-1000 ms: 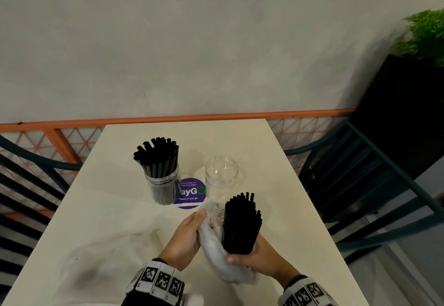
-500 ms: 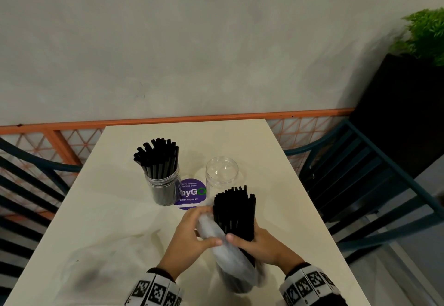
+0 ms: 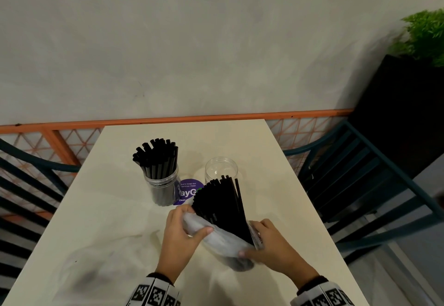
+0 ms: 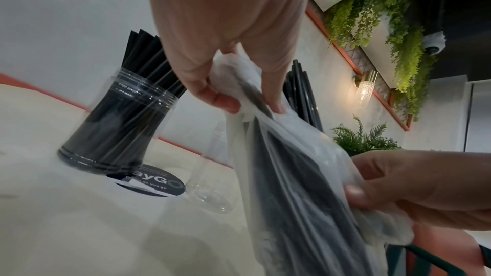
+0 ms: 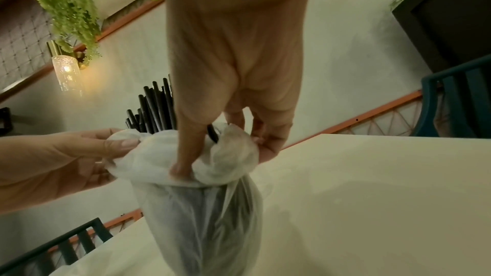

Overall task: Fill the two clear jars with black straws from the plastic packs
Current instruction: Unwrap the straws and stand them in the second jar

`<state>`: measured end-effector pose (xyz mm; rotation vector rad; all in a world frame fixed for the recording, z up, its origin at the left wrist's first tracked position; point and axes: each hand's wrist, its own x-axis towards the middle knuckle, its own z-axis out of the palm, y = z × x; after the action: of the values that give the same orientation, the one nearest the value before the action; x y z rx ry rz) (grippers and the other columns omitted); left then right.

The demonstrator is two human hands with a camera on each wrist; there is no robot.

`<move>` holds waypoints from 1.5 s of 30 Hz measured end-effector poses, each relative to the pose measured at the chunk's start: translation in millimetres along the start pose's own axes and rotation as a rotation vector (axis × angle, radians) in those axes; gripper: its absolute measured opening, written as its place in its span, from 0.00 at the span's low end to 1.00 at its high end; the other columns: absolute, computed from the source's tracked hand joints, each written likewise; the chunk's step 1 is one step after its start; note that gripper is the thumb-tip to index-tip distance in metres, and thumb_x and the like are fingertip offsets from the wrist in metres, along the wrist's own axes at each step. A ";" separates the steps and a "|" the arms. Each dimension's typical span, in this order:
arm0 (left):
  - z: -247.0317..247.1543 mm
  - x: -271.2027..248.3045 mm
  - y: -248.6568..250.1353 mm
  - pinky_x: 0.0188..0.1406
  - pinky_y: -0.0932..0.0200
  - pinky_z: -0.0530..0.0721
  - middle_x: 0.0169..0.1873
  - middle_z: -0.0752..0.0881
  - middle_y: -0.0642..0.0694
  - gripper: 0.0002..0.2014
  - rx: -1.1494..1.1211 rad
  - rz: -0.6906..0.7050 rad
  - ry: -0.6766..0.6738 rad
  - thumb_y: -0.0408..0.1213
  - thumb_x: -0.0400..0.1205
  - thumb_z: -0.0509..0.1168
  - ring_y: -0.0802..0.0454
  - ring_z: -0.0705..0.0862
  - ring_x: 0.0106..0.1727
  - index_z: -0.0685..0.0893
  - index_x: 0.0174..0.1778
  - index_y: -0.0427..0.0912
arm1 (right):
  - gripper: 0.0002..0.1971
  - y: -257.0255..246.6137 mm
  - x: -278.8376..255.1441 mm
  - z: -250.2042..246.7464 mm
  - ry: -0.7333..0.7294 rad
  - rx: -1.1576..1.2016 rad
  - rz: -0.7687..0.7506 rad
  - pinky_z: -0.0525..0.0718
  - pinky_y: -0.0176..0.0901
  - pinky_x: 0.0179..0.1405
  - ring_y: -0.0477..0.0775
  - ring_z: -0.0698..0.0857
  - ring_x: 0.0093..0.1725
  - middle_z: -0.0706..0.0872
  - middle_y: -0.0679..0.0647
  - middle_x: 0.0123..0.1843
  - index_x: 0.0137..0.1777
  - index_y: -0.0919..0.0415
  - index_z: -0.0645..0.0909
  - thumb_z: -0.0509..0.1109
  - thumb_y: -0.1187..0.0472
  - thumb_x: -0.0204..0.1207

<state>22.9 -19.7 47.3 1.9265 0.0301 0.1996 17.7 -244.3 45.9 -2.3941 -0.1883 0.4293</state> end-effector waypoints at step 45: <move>23.3 -29.7 24.2 0.40 0.71 0.82 0.32 0.88 0.52 0.12 -0.112 0.027 -0.265 0.33 0.73 0.73 0.59 0.88 0.39 0.81 0.47 0.54 | 0.09 -5.4 10.1 10.8 0.176 0.731 0.016 0.87 0.39 0.39 0.48 0.87 0.41 0.83 0.53 0.50 0.53 0.59 0.82 0.73 0.63 0.74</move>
<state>-4.7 -53.5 58.1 1.8278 -0.1798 -0.0365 23.2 -231.1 39.2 -1.6990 0.0639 0.2341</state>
